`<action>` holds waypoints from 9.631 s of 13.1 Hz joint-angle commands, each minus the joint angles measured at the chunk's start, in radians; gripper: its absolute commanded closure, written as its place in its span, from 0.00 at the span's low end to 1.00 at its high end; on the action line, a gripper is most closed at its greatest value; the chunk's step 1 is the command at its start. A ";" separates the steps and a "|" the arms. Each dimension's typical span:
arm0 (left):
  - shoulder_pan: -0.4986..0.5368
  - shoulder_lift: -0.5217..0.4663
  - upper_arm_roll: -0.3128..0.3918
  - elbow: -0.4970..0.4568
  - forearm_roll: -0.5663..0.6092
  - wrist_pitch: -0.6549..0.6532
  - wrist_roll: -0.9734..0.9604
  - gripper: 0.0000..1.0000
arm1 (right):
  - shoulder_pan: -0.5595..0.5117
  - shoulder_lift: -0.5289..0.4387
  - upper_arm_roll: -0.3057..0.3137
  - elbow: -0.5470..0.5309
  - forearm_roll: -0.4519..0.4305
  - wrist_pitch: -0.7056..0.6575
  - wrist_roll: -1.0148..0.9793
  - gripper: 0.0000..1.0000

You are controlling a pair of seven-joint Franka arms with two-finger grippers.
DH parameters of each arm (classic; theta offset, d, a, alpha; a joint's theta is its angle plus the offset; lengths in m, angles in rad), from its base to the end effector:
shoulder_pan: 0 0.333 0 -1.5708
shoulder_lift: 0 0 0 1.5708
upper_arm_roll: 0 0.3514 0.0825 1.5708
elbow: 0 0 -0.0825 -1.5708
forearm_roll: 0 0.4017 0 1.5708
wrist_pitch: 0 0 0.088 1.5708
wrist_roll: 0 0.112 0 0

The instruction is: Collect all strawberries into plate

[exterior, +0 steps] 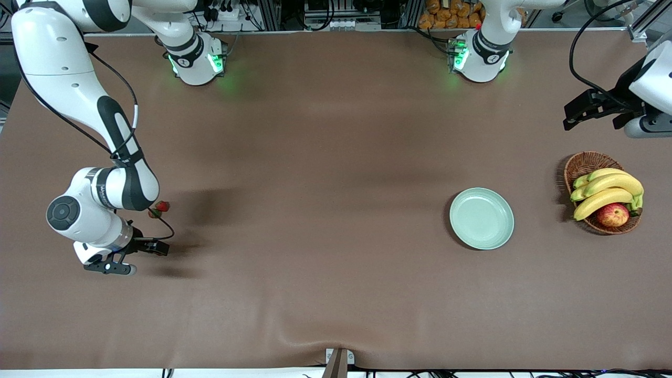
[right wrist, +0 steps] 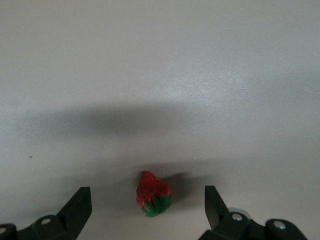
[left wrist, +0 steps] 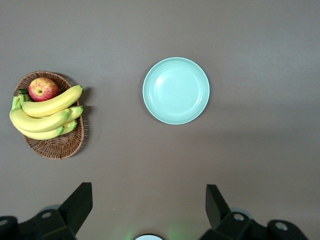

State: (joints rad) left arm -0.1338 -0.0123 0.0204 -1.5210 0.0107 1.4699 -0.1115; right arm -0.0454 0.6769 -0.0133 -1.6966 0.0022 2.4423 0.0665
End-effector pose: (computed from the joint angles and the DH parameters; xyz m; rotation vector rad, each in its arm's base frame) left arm 0.5541 -0.0617 0.6773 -3.1263 0.0016 0.0585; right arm 0.7172 -0.0410 0.2180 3.1273 -0.1935 0.1080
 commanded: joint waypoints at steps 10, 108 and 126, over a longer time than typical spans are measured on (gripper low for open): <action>-0.013 0.026 -0.036 0.018 -0.009 0.040 -0.010 0.00 | -0.007 0.047 0.007 0.018 0.008 -0.008 -0.060 0.64; 0.109 0.543 -0.089 -0.398 -0.008 0.929 -0.132 0.00 | 0.758 0.070 -0.077 0.132 0.656 0.177 0.817 0.97; -0.291 0.653 -0.151 -0.119 -0.011 0.848 -0.827 0.00 | 0.609 0.066 -0.079 0.241 0.601 -0.094 0.759 0.00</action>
State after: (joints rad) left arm -0.3503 0.5559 -0.1387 -1.7618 0.0088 2.3330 -0.8324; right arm 0.6659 0.8222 -0.1118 -1.4327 0.6508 2.4912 0.8686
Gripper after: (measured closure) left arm 0.000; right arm 0.000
